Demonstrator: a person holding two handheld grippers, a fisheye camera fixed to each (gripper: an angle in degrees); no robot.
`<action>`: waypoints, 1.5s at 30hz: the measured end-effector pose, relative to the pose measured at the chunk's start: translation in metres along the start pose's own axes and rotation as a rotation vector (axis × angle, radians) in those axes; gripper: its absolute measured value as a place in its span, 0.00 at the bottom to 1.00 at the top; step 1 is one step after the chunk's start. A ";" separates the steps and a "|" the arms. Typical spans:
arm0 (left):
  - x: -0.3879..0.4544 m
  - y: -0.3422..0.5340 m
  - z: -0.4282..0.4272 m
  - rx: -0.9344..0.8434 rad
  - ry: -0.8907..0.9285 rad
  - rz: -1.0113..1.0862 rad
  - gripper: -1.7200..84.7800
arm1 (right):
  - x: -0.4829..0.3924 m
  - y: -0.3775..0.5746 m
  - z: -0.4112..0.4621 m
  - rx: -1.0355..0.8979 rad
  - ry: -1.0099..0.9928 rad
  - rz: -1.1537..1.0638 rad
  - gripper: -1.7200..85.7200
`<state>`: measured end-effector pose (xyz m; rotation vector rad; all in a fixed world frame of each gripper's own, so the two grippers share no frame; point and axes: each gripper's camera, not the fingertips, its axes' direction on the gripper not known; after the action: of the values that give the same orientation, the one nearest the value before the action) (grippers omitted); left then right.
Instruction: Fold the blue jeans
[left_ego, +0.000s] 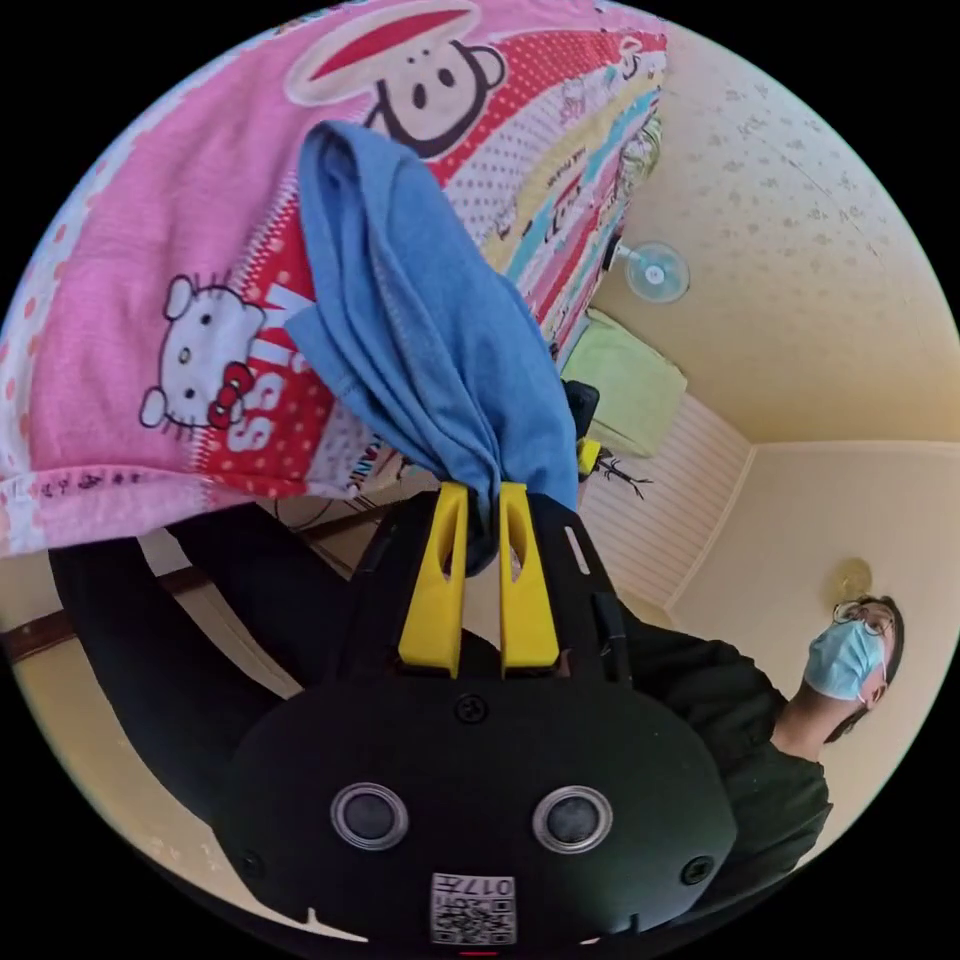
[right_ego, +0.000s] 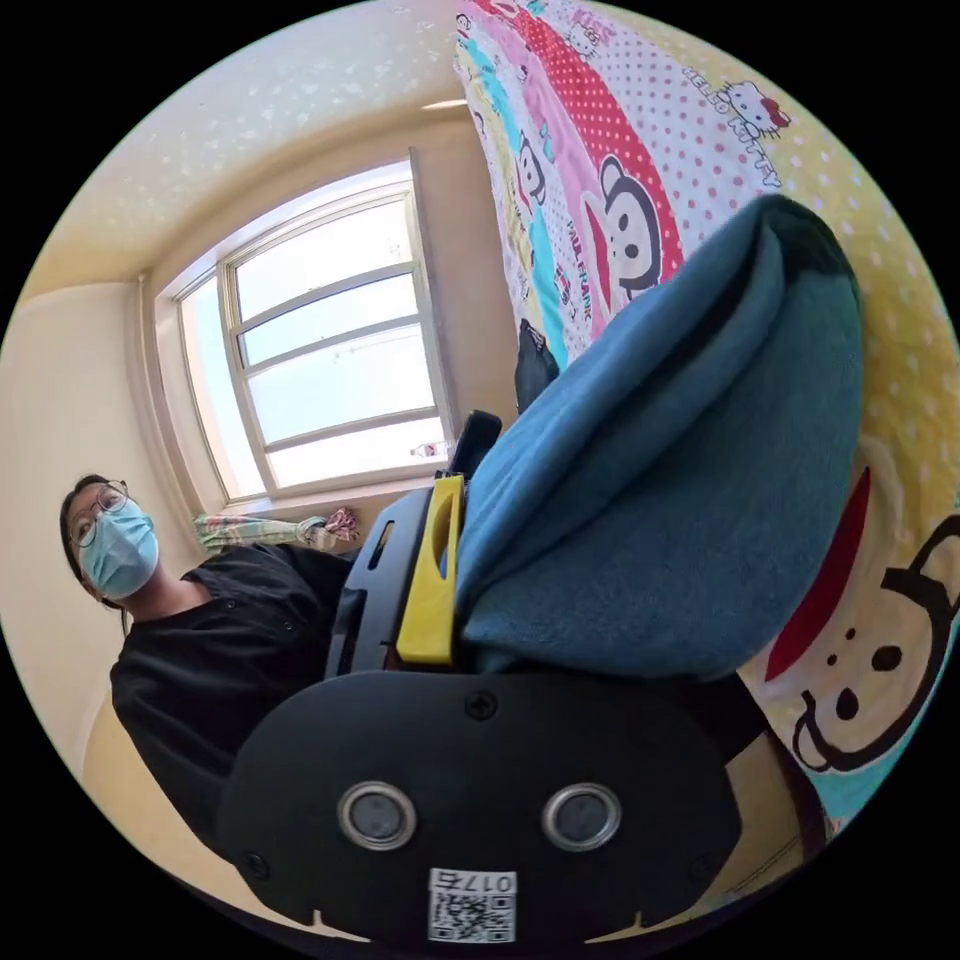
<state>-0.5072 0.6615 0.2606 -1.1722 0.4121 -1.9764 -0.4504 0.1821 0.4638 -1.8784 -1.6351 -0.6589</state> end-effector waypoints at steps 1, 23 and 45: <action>0.025 0.006 0.004 -0.022 0.016 0.029 0.09 | -0.017 0.010 -0.016 0.010 0.002 -0.019 0.05; 0.144 -0.112 0.286 -0.464 -0.237 -0.095 0.06 | 0.028 0.228 -0.373 0.464 0.425 0.575 0.11; 0.048 0.082 -0.105 -0.271 -0.911 -0.802 0.01 | 0.233 0.381 -0.038 -0.107 -0.091 1.250 0.03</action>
<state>-0.5709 0.5610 0.1832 -2.5121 -0.3385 -1.7269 -0.0409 0.2848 0.6159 -2.5032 -0.2194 -0.0955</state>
